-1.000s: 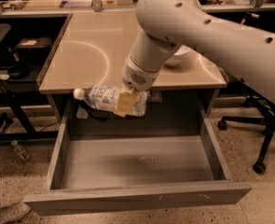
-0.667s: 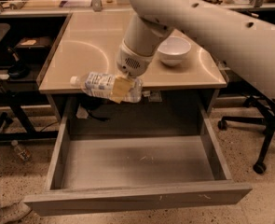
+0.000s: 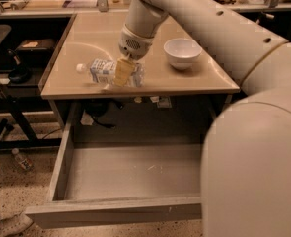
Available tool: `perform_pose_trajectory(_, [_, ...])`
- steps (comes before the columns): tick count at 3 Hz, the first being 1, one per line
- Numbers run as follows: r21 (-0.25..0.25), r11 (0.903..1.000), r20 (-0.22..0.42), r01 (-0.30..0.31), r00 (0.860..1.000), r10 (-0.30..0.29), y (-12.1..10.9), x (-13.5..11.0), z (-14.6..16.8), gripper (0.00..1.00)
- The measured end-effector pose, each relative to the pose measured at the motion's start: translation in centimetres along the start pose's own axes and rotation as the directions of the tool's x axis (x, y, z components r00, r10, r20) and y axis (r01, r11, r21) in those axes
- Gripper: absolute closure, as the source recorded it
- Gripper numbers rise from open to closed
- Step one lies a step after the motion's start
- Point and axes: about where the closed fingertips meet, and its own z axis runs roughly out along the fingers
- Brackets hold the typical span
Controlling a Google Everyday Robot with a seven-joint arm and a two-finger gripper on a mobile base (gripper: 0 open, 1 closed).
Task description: Pick blue plastic bottle from top drawer and place on counter
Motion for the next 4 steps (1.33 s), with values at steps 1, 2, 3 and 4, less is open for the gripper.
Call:
perform_pose_trajectory(1, [0.000, 0.9999, -0.008, -0.013, 1.000, 0.013, -3.3, -1.3, 0.9, 1.00])
perform_pose_trajectory(2, [0.002, 0.9997, -0.002, -0.024, 1.000, 0.024, -5.7, -2.5, 2.0, 1.00])
perform_pose_trajectory(3, [0.016, 0.9996, 0.015, -0.024, 1.000, 0.024, -6.2, -3.0, 2.0, 0.81])
perform_pose_trajectory(4, [0.018, 0.9996, 0.019, -0.023, 1.000, 0.023, -6.4, -3.1, 2.1, 0.59])
